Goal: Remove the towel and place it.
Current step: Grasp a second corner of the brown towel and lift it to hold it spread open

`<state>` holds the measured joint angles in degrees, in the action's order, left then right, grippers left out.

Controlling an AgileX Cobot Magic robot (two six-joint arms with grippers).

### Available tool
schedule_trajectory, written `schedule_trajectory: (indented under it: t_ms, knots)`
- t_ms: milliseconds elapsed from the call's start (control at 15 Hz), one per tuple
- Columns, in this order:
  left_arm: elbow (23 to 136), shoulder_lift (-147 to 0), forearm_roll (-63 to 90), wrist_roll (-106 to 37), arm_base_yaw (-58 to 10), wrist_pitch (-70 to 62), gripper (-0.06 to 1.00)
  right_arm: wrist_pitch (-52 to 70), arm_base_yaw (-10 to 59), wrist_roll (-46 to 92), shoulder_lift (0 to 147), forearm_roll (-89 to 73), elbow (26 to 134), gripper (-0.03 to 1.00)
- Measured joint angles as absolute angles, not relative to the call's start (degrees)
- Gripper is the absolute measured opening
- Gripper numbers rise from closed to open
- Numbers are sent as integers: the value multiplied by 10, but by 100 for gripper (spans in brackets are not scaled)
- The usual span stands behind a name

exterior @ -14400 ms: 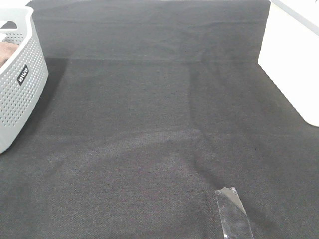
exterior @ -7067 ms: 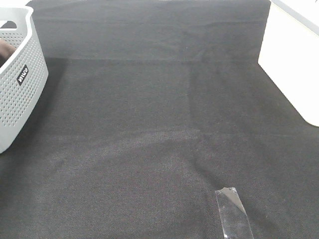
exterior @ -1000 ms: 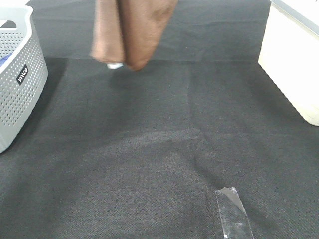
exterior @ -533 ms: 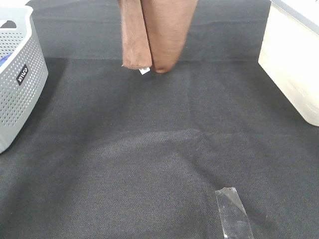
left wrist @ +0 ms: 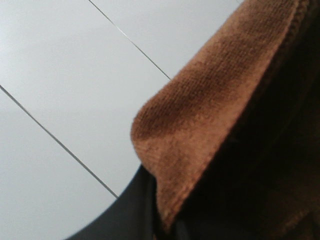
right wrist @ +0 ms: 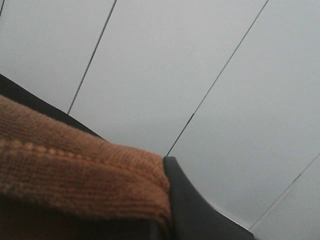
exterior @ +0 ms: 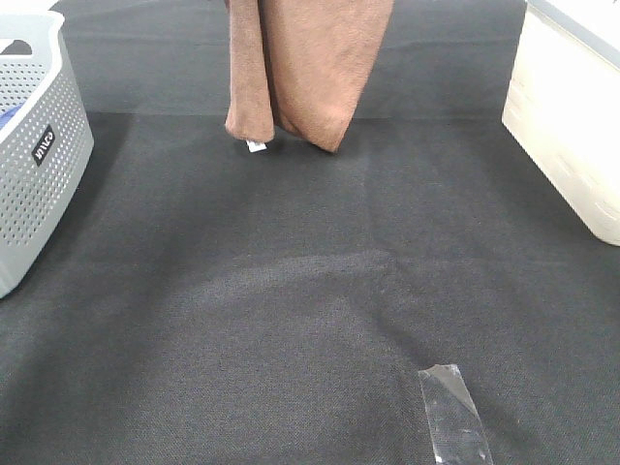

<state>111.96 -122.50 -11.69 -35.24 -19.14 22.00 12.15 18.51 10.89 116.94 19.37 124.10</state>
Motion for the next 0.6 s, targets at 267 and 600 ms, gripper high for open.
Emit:
schedule_trajectory:
  t_ms: [267, 600]
  knots:
    - [1120, -1225, -116, -351, -191, 220, 6, 121, 185, 109, 1169, 182, 1241, 0]
    - [1120, -1225, -116, -351, -191, 220, 12, 121, 184, 109, 1169, 182, 1241, 0]
